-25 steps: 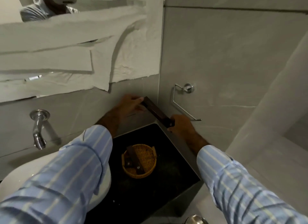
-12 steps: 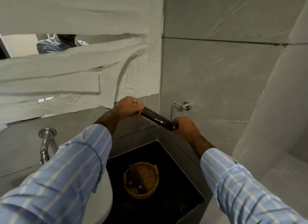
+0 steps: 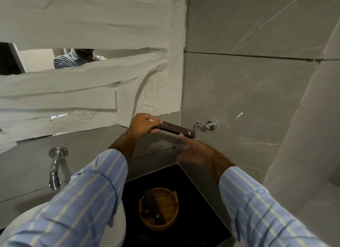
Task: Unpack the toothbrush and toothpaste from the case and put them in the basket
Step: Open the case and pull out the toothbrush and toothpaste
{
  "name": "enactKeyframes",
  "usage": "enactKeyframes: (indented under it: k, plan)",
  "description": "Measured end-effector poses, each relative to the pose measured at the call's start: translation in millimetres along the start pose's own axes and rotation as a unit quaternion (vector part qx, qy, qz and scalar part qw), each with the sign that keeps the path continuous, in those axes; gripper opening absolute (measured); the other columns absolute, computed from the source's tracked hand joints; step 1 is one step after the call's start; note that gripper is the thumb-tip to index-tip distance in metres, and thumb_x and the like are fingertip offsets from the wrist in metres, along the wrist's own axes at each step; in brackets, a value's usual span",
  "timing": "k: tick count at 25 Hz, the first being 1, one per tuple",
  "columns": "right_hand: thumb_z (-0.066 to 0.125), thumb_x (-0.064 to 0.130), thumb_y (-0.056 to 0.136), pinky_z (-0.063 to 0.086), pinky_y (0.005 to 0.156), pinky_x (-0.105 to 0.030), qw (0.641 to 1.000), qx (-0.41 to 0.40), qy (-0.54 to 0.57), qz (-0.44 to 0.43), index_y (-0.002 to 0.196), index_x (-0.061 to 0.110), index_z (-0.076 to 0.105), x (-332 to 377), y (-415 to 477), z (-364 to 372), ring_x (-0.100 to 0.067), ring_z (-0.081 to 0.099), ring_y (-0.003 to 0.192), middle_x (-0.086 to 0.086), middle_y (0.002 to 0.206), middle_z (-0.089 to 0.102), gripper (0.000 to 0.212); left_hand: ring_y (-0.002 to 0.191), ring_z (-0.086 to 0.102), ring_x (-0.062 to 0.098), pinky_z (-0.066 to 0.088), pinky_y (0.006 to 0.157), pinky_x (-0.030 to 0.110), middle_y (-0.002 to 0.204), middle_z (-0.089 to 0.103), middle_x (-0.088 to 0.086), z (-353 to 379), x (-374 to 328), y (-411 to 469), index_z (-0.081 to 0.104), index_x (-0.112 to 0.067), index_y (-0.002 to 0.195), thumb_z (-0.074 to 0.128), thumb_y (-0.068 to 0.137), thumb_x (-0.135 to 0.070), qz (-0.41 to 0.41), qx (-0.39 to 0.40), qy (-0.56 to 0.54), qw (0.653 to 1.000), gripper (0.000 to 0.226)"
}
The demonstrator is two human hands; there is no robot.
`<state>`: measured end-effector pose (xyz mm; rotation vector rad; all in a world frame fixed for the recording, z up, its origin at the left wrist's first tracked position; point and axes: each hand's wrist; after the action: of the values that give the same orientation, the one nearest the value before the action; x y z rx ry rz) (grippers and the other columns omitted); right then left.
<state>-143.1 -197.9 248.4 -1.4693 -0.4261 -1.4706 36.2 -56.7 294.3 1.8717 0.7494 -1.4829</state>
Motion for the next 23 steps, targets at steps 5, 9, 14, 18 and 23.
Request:
enactKeyframes:
  k: [5, 9, 14, 18, 23]
  plan:
    - [0.058, 0.018, 0.097, 0.053, 0.097, -0.040, 0.959, 0.042, 0.274, -0.054, 0.113, -0.006, 0.057, 14.5, 20.0, 34.9, -0.031, 0.070, 0.084, -0.021, 0.084, 0.070, 0.029, 0.103, 0.073, 0.033, 0.063, 0.079, 0.028, 0.111, 0.072, 0.025, -0.9, 11.6, -13.0, 0.066, 0.012, 0.113, 0.070, 0.089, -0.008, -0.053, 0.053, -0.158, 0.985, 0.031]
    - [0.059, 0.005, 0.095, 0.056, 0.090, -0.037, 0.956, 0.033, 0.283, -0.071, 0.112, -0.002, 0.055, 23.2, 24.0, 38.6, -0.039, 0.065, 0.113, -0.027, 0.104, 0.069, 0.019, 0.103, 0.073, 0.034, 0.063, 0.082, 0.032, 0.108, 0.074, 0.023, -13.1, 19.3, -14.8, 0.067, 0.005, 0.110, 0.056, 0.092, 0.008, -0.068, 0.072, -0.254, 0.962, 0.021]
    - [0.058, 0.005, 0.095, 0.059, 0.088, -0.036, 0.964, 0.049, 0.249, -0.083, 0.128, -0.005, 0.050, 26.0, 27.3, 46.0, -0.040, 0.063, 0.116, -0.025, 0.091, 0.072, 0.035, 0.094, 0.069, 0.023, 0.062, 0.081, 0.040, 0.100, 0.070, 0.011, -10.9, 31.6, -13.5, 0.066, -0.010, 0.101, 0.069, 0.085, -0.005, 0.035, -0.097, 0.062, 0.993, 0.017]
    - [0.059, 0.008, 0.095, 0.059, 0.089, -0.037, 0.972, 0.025, 0.204, -0.114, 0.124, -0.004, 0.054, 35.3, 27.2, 41.8, -0.034, 0.069, 0.108, -0.027, 0.117, 0.067, 0.031, 0.076, 0.071, 0.021, 0.063, 0.069, 0.030, 0.082, 0.075, 0.014, -5.0, 33.0, -11.1, 0.076, -0.009, 0.078, 0.066, 0.086, 0.000, 0.000, -0.092, -0.067, 0.993, 0.016]
    - [0.062, 0.012, 0.094, 0.060, 0.087, -0.038, 0.976, -0.038, 0.027, -0.214, 0.099, 0.002, 0.060, 55.1, 22.8, 52.3, -0.026, 0.072, 0.089, -0.021, 0.106, 0.070, 0.011, 0.066, 0.076, 0.026, 0.065, 0.063, 0.030, 0.075, 0.077, 0.021, 12.0, 33.0, -11.7, 0.061, 0.009, 0.096, 0.049, 0.096, -0.004, -0.136, -0.070, -0.368, 0.917, 0.018]
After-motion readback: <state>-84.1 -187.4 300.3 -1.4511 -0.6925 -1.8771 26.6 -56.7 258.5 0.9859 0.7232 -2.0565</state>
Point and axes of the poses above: each hand's wrist, its own y-axis towards the middle knuckle, its own z-axis out of the palm, x = y × z
